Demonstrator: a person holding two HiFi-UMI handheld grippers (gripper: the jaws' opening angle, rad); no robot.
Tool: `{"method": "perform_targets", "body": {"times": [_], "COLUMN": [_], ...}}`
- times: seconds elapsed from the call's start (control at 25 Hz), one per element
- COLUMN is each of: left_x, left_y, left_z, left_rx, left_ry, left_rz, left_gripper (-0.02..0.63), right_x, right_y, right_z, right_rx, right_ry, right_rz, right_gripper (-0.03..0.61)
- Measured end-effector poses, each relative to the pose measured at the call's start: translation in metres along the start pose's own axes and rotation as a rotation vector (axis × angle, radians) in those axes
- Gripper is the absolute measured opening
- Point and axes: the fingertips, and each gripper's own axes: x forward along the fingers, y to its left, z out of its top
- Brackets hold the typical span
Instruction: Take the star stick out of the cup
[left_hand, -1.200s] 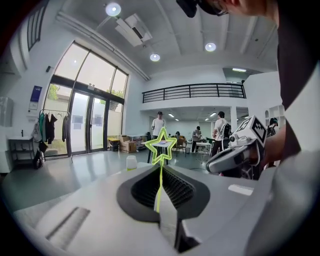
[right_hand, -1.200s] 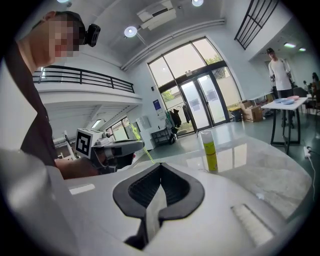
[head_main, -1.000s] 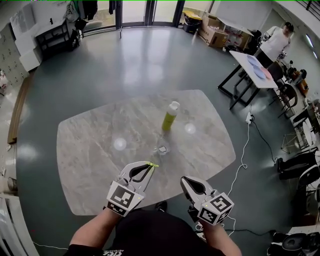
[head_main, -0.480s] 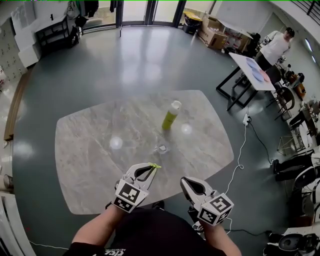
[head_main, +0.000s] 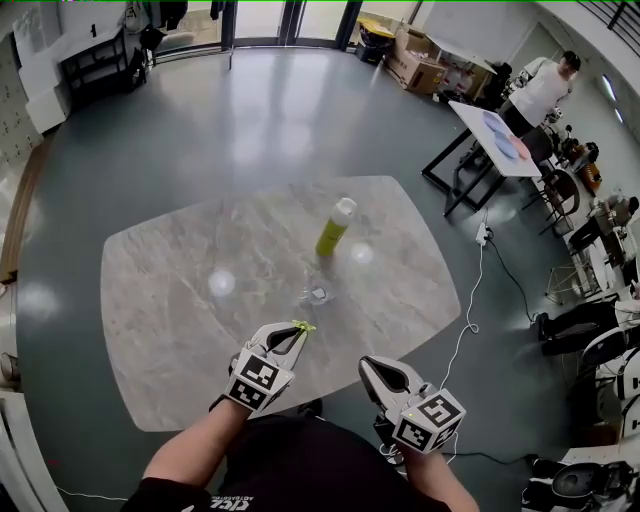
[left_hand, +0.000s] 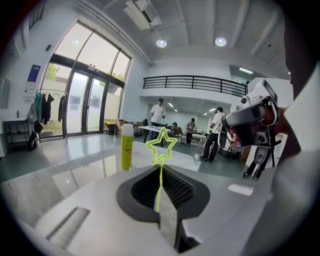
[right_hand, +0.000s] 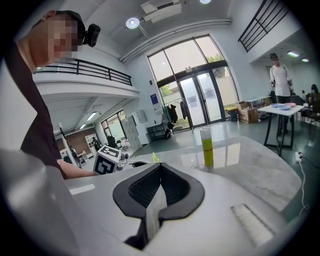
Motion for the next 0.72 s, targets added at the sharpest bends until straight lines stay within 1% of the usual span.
{"method": "perform_targets", "body": {"times": [0.2, 0.4, 0.56, 0.72], "left_x": [0.008, 0.012, 0.013, 0.018], "left_y": [-0.004, -0.011, -0.013, -0.008], "left_z": [-0.014, -0.025, -0.027, -0.025], "left_rx": [0.015, 0.030, 0.014, 0.020], "left_ry": [0.027, 0.055, 0.051, 0.042], "left_rz": [-0.012, -0.019, -0.031, -0.030], "left_gripper": [0.015, 0.015, 0.015, 0.015], "right_x": [0.000, 0.004, 0.008, 0.010], "right_y": [-0.001, 0.004, 0.006, 0.006], "right_z": [-0.007, -0.015, -0.019, -0.021], "right_rx": [0.017, 0.031, 0.044, 0.054], "right_ry": [0.002, 0.018, 0.027, 0.025], "right_rz": [-0.016, -0.013, -0.019, -0.028], "right_gripper": [0.015, 0.015, 0.015, 0.015]}}
